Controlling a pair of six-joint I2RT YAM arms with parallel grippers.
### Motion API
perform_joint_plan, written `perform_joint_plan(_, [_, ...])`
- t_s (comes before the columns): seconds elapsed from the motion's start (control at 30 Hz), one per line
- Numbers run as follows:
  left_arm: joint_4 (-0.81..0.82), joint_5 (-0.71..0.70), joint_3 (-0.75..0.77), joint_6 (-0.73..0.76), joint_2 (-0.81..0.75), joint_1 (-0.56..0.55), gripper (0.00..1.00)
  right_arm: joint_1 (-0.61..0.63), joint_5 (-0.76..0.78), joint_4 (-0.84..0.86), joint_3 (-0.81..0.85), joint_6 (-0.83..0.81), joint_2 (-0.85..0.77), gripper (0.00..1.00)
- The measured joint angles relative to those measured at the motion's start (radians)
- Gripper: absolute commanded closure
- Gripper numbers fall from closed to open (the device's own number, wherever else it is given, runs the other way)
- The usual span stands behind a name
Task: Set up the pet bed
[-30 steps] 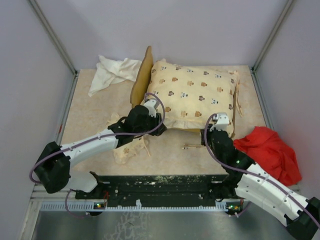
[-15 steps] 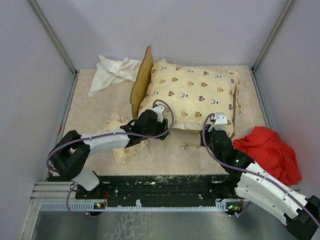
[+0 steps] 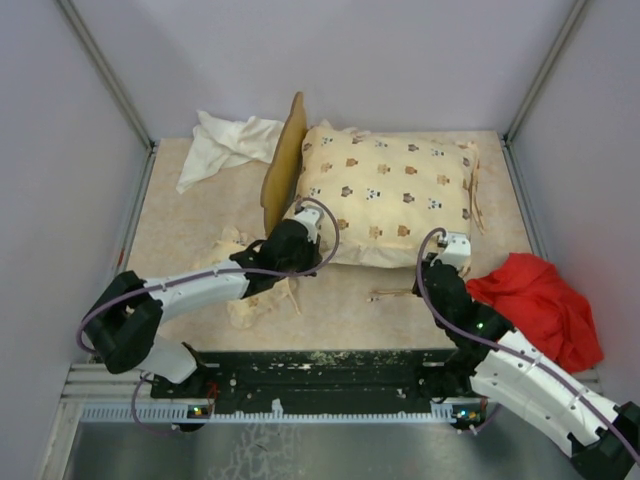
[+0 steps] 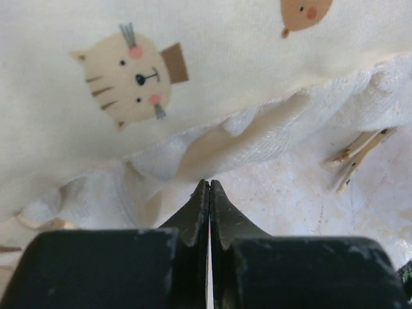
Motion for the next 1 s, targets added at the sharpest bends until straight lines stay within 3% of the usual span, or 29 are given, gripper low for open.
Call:
perform_joint_plan(0.23, [-0.089, 0.042, -0.01, -0.057, -0.03, 0.023, 1.0, -0.027, 0.061, -0.053, 0.016, 0.045, 0.042, 1.0])
perform_joint_plan(0.3, [-0.12, 0.042, -0.01, -0.068, -0.03, 0.031, 0.98, -0.027, 0.052, -0.055, 0.024, 0.039, 0.048, 0.85])
perform_joint_plan(0.33, [-0.135, 0.042, -0.008, -0.073, -0.03, 0.034, 0.93, -0.029, 0.037, -0.056, 0.029, 0.029, 0.048, 0.69])
perform_joint_plan(0.4, [-0.17, 0.043, -0.002, -0.082, -0.034, 0.037, 0.76, -0.032, 0.0, -0.066, 0.046, 0.019, 0.048, 0.53])
perform_joint_plan(0.47, [-0.206, 0.044, 0.011, -0.087, -0.053, 0.039, 0.67, -0.032, -0.04, -0.097, 0.081, 0.008, 0.058, 0.33])
perform_joint_plan(0.5, [-0.223, 0.043, 0.021, -0.089, -0.072, 0.038, 0.64, -0.032, -0.058, -0.109, 0.101, 0.008, 0.064, 0.28])
perform_joint_plan(0.7, [-0.248, -0.011, 0.122, -0.091, -0.162, 0.053, 0.62, -0.032, -0.127, -0.132, 0.243, -0.016, 0.115, 0.27])
perform_joint_plan(1.0, [-0.274, -0.046, 0.143, -0.09, -0.119, 0.222, 0.78, -0.032, -0.172, -0.089, 0.277, -0.087, 0.177, 0.29])
